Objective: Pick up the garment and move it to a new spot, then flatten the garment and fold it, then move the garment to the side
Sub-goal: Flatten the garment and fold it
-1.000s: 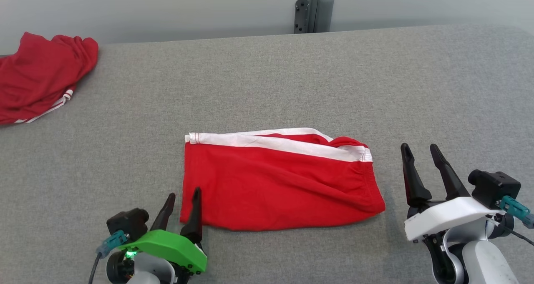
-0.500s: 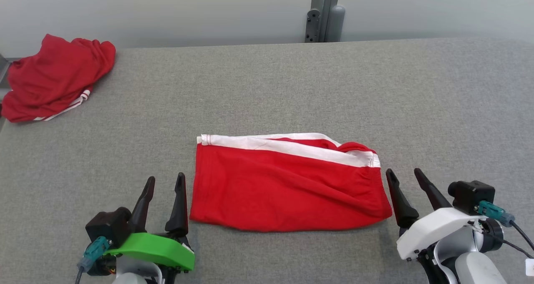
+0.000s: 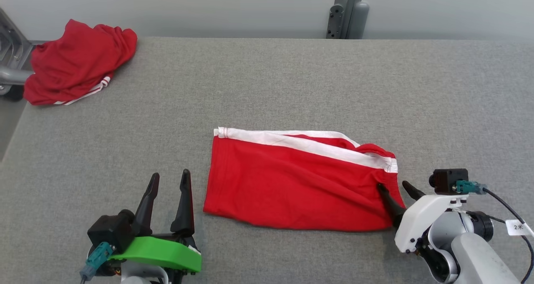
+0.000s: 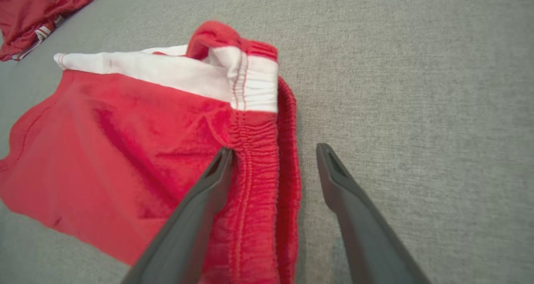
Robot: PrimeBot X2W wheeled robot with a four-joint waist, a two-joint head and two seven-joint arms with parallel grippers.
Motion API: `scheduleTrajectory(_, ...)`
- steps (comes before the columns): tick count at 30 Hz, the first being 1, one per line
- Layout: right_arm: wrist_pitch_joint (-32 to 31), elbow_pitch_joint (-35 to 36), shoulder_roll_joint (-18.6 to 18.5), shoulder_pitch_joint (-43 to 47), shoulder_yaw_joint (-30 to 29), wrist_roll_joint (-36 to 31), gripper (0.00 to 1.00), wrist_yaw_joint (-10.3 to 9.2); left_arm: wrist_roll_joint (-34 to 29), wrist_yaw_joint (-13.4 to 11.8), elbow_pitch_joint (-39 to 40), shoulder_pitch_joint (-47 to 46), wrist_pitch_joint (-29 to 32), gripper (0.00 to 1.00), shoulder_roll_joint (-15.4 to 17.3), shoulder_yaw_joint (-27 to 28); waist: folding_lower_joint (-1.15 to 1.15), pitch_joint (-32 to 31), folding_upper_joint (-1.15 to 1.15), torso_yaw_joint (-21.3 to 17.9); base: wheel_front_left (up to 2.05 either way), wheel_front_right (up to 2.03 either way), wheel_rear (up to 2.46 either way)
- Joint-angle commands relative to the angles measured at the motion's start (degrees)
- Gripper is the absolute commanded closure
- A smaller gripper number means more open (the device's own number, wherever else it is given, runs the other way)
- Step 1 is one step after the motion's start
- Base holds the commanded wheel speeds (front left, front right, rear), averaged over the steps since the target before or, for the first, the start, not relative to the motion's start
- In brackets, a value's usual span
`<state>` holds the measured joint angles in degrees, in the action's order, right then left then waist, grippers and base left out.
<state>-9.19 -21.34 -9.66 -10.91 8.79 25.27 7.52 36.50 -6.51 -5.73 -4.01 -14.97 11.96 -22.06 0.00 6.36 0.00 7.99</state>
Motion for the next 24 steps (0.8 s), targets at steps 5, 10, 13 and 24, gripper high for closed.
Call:
scheduleTrajectory(5,-3.0,-5.6,-1.7,-3.3,2.7,3.9,0.00,-0.06,-0.2,0.3,-0.4,0.4,-0.2,0.00,-0.4,0.0,0.00,0.5,0.00,1.6,0.00,0.00,0.00)
scheduleTrajectory(10,-4.4,-9.2,-2.2,-5.4,5.7,6.6,0.13,-0.06,0.0,0.4,-0.6,0.3,-0.2,0.00,-0.7,0.1,0.00,0.7,0.00,1.9,0.00,0.00,0.00)
scheduleTrajectory(13,-4.5,-10.2,-2.4,-6.8,7.5,8.3,0.73,-0.05,0.0,0.5,-0.5,0.2,-0.2,0.00,-0.7,0.2,0.00,0.7,0.00,1.8,0.00,0.00,0.00)
scheduleTrajectory(24,-6.1,-5.6,-8.8,-10.0,11.8,14.4,1.00,-0.07,-0.5,0.5,-0.2,0.1,-0.2,0.00,-1.0,0.4,0.00,0.8,0.00,-1.4,0.00,0.00,0.00)
